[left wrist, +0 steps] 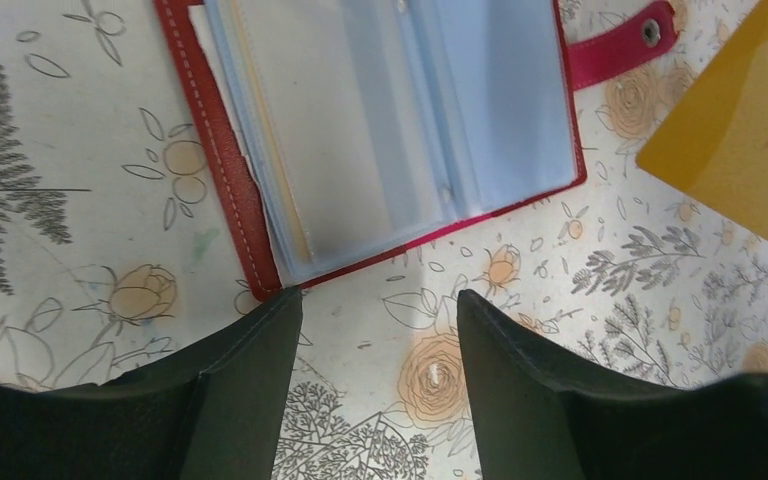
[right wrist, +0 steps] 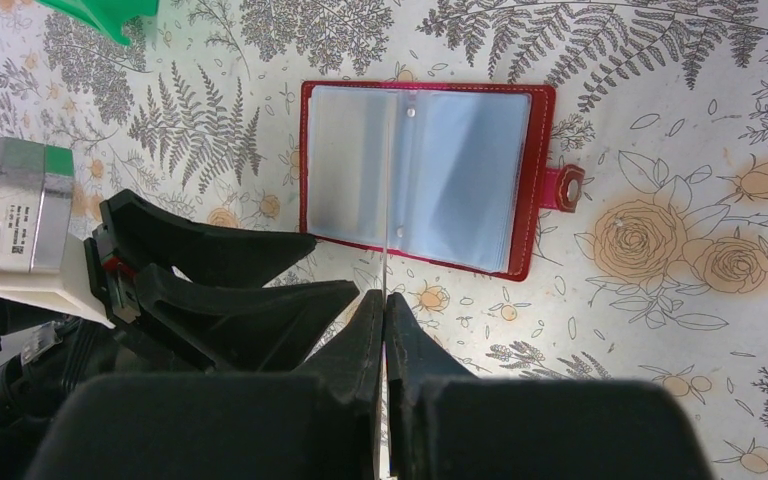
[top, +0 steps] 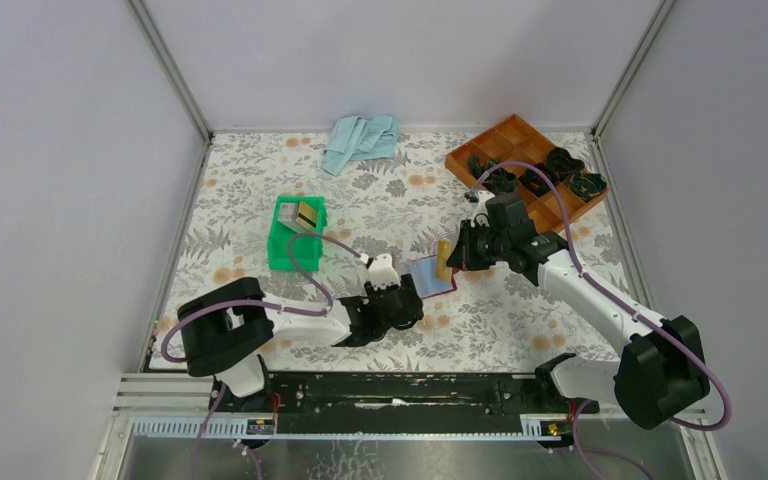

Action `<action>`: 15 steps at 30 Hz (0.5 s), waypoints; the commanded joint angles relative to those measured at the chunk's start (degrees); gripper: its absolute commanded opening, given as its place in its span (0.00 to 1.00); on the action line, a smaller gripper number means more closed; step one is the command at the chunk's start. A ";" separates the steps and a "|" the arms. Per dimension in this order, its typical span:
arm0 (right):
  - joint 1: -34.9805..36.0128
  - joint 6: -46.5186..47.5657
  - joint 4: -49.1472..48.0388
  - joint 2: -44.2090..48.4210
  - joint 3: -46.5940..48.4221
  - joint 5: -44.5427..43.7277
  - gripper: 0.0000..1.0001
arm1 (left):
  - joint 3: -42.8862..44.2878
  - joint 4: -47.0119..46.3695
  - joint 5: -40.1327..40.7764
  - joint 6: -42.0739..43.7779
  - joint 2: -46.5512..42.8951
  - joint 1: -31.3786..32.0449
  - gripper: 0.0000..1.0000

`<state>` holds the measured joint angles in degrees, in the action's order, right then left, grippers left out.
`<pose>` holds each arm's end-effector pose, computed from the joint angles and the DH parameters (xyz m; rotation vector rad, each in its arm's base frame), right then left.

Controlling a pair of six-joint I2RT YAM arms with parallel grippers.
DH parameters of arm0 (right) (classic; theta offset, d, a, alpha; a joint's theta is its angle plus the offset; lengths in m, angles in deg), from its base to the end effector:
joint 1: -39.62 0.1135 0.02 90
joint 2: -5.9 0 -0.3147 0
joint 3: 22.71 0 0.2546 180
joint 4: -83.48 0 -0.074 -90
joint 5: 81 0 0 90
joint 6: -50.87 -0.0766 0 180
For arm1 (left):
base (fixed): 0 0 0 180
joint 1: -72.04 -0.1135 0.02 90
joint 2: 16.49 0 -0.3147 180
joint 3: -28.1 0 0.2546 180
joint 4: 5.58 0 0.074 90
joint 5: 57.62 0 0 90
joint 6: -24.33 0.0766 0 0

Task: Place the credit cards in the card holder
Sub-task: Insert the credit card into the card holder.

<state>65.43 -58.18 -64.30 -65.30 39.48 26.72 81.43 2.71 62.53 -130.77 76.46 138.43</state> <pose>0.2424 0.1431 0.2747 -0.3058 2.3472 0.7486 0.1659 -0.2836 0.1614 -0.2142 2.3216 -0.5569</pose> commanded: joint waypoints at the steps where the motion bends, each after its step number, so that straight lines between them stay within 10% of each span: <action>1: -0.30 0.72 -1.15 0.06 0.08 2.16 0.00 | 1.15 5.08 5.33 -0.54 1.08 0.29 0.66; 15: -0.24 -0.08 -4.21 -2.63 -1.08 6.76 0.00 | 4.02 8.59 11.88 1.99 -0.21 -0.30 0.68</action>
<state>65.43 -58.22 -65.79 -67.40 38.60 30.70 83.85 8.87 69.52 -130.35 76.79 138.43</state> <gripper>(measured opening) 0.028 0.677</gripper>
